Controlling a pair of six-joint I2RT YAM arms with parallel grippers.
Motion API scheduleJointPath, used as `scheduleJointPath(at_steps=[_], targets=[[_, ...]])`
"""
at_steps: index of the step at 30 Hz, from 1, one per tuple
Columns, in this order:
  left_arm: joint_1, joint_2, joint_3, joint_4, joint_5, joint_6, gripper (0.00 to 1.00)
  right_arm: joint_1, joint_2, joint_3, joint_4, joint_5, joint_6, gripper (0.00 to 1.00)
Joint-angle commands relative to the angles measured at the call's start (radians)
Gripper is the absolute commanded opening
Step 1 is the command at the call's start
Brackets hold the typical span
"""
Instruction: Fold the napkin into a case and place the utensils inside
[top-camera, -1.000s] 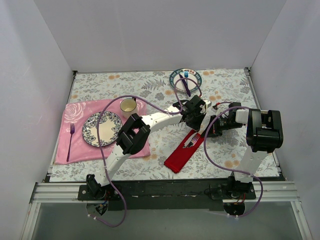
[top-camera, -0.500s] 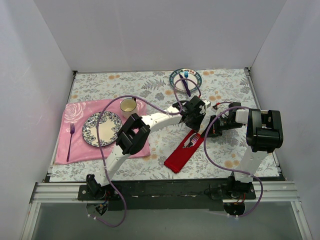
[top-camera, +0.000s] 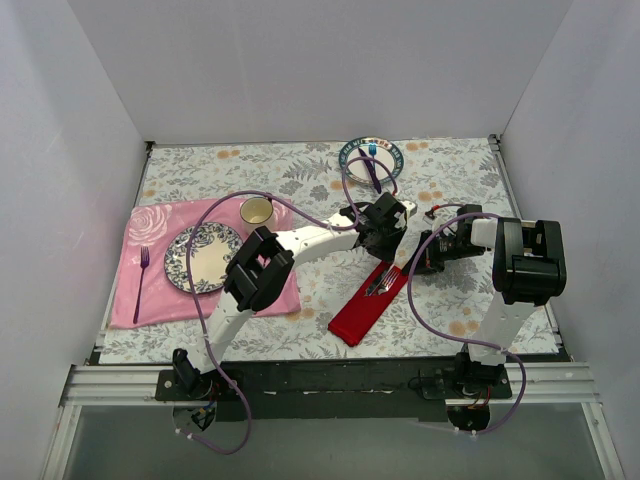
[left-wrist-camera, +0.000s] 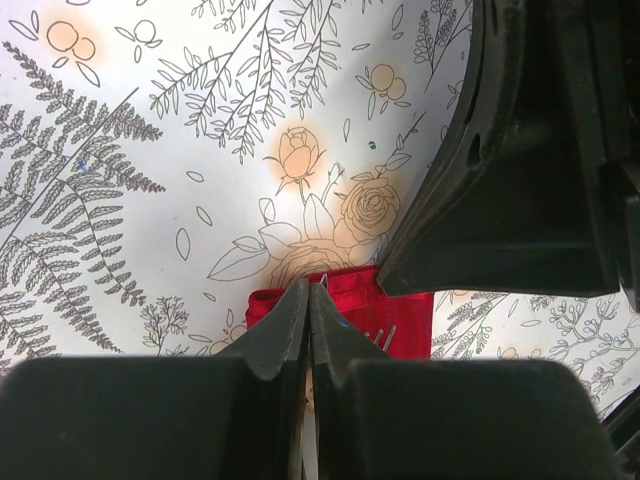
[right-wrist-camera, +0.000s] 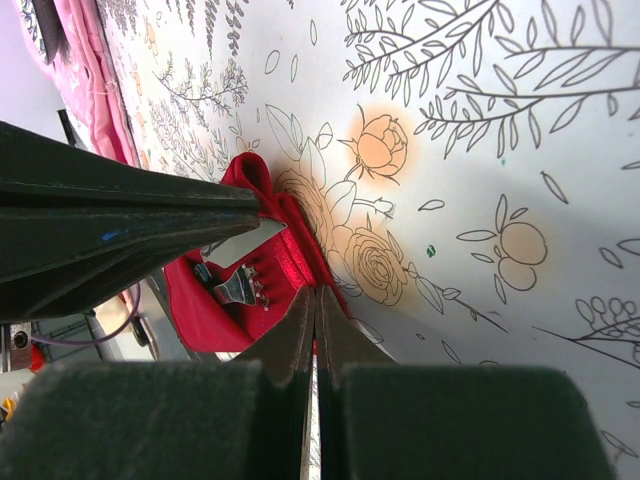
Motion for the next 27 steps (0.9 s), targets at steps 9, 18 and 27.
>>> scheduleJointPath(at_steps=[9,18,27], targets=[[-0.005,-0.114,-0.05,-0.003,-0.016,-0.005,0.0,0.004,0.0,0.02,0.011,0.001,-0.003,0.01],[-0.005,-0.096,-0.017,-0.026,0.004,0.005,0.06,0.004,0.0,0.018,0.011,0.002,-0.003,0.01],[-0.007,-0.124,-0.046,-0.03,0.009,0.009,0.11,0.004,0.002,0.018,0.014,0.002,-0.002,0.01]])
